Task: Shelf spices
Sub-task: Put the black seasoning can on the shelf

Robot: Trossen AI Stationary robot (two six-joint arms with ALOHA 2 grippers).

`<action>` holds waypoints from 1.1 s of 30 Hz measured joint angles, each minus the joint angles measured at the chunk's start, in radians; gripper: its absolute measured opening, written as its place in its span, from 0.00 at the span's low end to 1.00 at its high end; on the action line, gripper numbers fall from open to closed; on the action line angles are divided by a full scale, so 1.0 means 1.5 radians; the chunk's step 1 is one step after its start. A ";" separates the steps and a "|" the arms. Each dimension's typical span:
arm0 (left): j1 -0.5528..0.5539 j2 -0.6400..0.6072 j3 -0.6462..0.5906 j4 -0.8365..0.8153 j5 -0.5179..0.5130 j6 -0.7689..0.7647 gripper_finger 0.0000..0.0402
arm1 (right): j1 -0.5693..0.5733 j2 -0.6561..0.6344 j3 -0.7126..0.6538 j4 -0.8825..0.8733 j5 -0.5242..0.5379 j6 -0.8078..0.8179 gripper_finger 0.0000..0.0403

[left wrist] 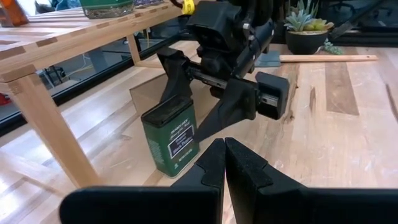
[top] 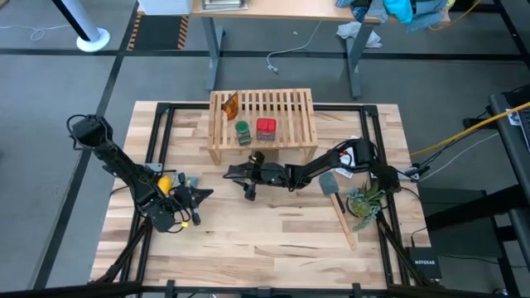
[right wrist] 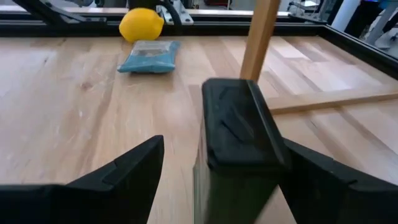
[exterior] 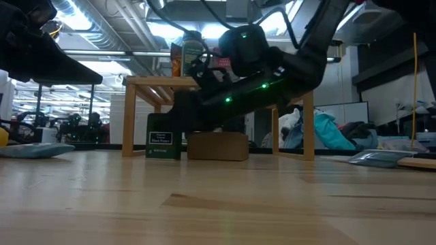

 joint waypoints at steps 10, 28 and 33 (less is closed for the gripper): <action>0.000 0.000 0.000 -0.001 0.000 0.000 0.01 | 0.000 0.011 0.021 -0.003 0.001 -0.003 0.58; 0.000 0.000 0.000 -0.003 0.000 0.000 0.01 | 0.066 -0.030 0.020 -0.044 -0.089 0.015 0.28; 0.000 0.000 0.000 -0.005 0.000 0.000 0.01 | 0.091 -0.088 0.019 -0.115 -0.088 0.007 0.28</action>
